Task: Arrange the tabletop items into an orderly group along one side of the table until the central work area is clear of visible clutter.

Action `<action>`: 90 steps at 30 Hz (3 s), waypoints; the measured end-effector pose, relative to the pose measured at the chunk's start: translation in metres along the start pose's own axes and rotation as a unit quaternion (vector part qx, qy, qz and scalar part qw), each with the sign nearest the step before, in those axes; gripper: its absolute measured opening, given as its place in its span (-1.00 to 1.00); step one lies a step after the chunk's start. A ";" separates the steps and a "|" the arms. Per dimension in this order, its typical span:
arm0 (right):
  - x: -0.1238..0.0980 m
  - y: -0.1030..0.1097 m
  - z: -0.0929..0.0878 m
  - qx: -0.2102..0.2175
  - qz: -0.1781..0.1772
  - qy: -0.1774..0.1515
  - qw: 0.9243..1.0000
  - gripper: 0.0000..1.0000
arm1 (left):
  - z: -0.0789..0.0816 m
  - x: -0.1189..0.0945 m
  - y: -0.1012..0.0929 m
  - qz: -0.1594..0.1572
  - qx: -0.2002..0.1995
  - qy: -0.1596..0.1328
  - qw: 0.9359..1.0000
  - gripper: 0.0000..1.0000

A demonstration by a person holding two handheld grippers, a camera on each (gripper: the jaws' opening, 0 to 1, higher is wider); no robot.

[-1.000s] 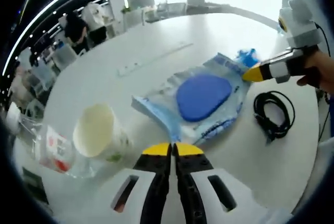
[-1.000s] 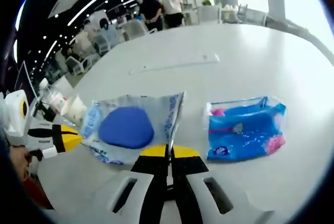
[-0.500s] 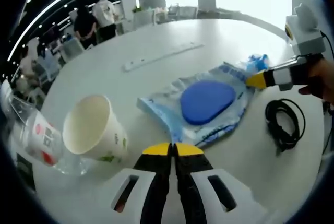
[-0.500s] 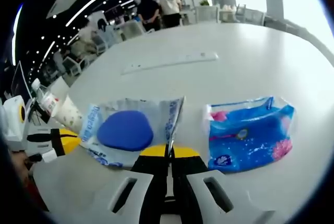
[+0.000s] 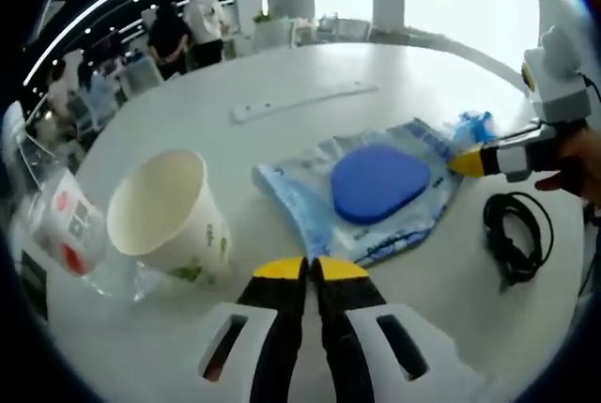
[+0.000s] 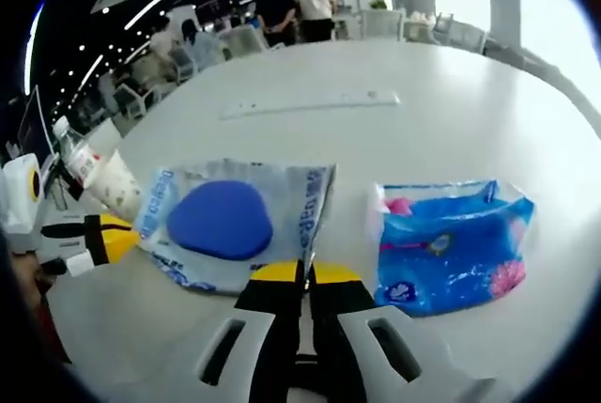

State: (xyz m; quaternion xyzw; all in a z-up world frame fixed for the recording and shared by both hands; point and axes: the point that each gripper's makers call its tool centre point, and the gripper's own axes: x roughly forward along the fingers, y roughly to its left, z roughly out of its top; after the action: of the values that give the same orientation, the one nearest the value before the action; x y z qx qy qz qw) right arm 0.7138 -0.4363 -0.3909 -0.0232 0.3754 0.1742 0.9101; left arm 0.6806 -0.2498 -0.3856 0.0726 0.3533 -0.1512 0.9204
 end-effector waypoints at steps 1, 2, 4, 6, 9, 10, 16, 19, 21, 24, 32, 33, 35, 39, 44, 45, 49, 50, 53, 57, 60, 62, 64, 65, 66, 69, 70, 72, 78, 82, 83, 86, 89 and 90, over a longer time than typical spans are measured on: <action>0.000 0.000 -0.001 -0.006 -0.002 0.001 1.000 -0.93 | 0.000 0.000 0.000 0.001 0.001 0.000 1.000 -0.94; 0.001 -0.001 -0.001 -0.010 -0.006 0.001 1.000 -0.92 | 0.000 0.000 0.001 0.003 0.003 0.000 1.000 -0.92; 0.001 -0.004 0.000 -0.008 -0.015 0.000 1.000 -0.85 | 0.001 -0.002 0.000 0.005 0.008 -0.002 1.000 -0.90; -0.001 -0.005 0.002 -0.037 -0.022 -0.001 0.999 -0.81 | 0.003 -0.004 0.003 0.014 -0.007 -0.010 1.000 -0.84; -0.006 -0.006 0.007 -0.079 -0.034 -0.009 0.996 -0.75 | 0.005 -0.009 0.003 0.003 -0.033 -0.014 0.999 -0.72; -0.008 -0.005 0.009 -0.080 -0.034 -0.014 0.996 -0.71 | 0.006 -0.011 0.004 0.002 -0.032 -0.017 0.999 -0.68; -0.021 -0.007 0.027 -0.078 -0.037 -0.048 0.995 -0.37 | 0.014 -0.024 0.011 0.014 -0.024 -0.033 0.999 -0.50; -0.027 -0.006 0.028 -0.063 -0.031 -0.051 0.996 -0.15 | 0.014 -0.031 0.012 0.019 -0.028 -0.039 0.999 -0.39; -0.031 -0.002 0.027 -0.063 -0.021 -0.050 0.997 0.00 | 0.015 -0.035 0.012 0.018 -0.040 -0.044 0.998 -0.34; -0.038 0.009 0.024 -0.048 0.005 -0.047 0.998 0.12 | 0.015 -0.044 0.011 0.018 -0.042 -0.047 0.998 -0.20; -0.066 0.023 0.024 -0.035 0.035 -0.054 0.997 0.68 | 0.019 -0.071 0.011 0.016 -0.028 -0.057 0.998 0.16; -0.070 0.025 0.024 -0.032 0.040 -0.056 0.997 0.74 | 0.019 -0.074 0.010 0.014 -0.023 -0.057 0.998 0.22; -0.080 0.031 0.024 -0.020 0.056 -0.060 0.996 0.85 | 0.019 -0.082 0.007 0.002 -0.019 -0.058 0.998 0.31; -0.099 0.037 0.024 -0.011 0.074 -0.066 0.995 0.99 | 0.017 -0.092 -0.001 -0.027 -0.051 -0.056 0.997 0.49; -0.120 0.043 0.021 -0.020 0.088 -0.072 0.993 0.99 | 0.015 -0.110 -0.004 -0.030 -0.040 -0.061 0.997 0.62; -0.126 0.044 0.018 -0.021 0.089 -0.071 0.993 0.99 | 0.014 -0.115 -0.005 -0.031 -0.035 -0.062 0.997 0.68; -0.145 0.052 0.012 -0.021 0.104 -0.073 0.992 0.99 | 0.011 -0.130 -0.009 -0.039 -0.022 -0.063 0.997 0.86; -0.148 0.053 0.011 -0.024 0.106 -0.075 0.991 0.99 | 0.011 -0.134 -0.010 -0.041 -0.016 -0.064 0.997 0.90; -0.161 0.056 0.007 -0.045 0.107 -0.079 0.990 0.99 | 0.009 -0.145 -0.010 -0.043 -0.009 -0.067 0.997 0.98; -0.175 0.062 -0.003 -0.067 0.117 -0.077 0.988 0.99 | 0.001 -0.160 -0.014 -0.055 0.004 -0.061 0.997 0.99; -0.187 0.070 -0.011 -0.071 0.141 -0.074 0.985 0.99 | -0.005 -0.171 -0.017 -0.053 0.022 -0.062 0.996 0.99; -0.197 0.081 -0.013 -0.085 0.175 -0.082 0.977 0.99 | -0.008 -0.176 -0.017 -0.052 0.025 -0.062 0.996 0.99; -0.202 0.082 -0.012 -0.082 0.180 -0.092 0.976 0.99 | -0.010 -0.180 -0.020 -0.059 0.027 -0.060 0.996 0.99; -0.206 0.082 -0.013 -0.088 0.182 -0.095 0.975 0.99 | -0.013 -0.183 -0.021 -0.062 0.029 -0.057 0.996 0.99; -0.208 0.082 -0.013 -0.092 0.179 -0.099 0.975 0.99 | -0.014 -0.185 -0.021 -0.061 0.032 -0.055 0.996 0.99; -0.214 0.078 -0.017 -0.095 0.172 -0.102 0.975 0.99 | -0.020 -0.193 -0.021 -0.055 0.040 -0.054 0.996 0.99; -0.215 0.077 -0.020 -0.093 0.170 -0.097 0.976 0.99 | -0.021 -0.193 -0.022 -0.056 0.041 -0.053 0.996 0.99; -0.217 0.076 -0.025 -0.096 0.167 -0.094 0.977 0.99 | -0.024 -0.195 -0.024 -0.060 0.042 -0.050 0.996 0.99; -0.223 0.069 -0.033 -0.112 0.140 -0.098 0.979 0.99 | -0.035 -0.199 -0.026 -0.055 0.028 -0.052 0.997 0.99; -0.225 0.073 -0.040 -0.107 0.144 -0.102 0.978 0.99 | -0.044 -0.199 -0.027 -0.048 0.033 -0.043 0.997 0.99; -0.225 0.074 -0.045 -0.108 0.143 -0.100 0.979 0.99 | -0.047 -0.199 -0.027 -0.043 0.031 -0.040 0.998 0.99; -0.224 0.075 -0.054 -0.105 0.146 -0.097 0.979 0.99 | -0.049 -0.199 -0.019 -0.018 0.039 -0.046 0.998 0.99; -0.223 0.076 -0.060 -0.105 0.148 -0.097 0.979 0.99 | -0.049 -0.202 -0.015 -0.011 0.048 -0.046 0.998 0.99; -0.223 0.078 -0.063 -0.108 0.150 -0.098 0.978 0.99 | -0.047 -0.203 -0.014 -0.010 0.046 -0.052 0.998 0.99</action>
State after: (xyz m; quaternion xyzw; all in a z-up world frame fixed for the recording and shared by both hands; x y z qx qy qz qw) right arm 0.4984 -0.4413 -0.2749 -0.0476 0.2630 0.3493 0.8981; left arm 0.5031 -0.2058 -0.2845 0.1032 0.2983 -0.1798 0.9317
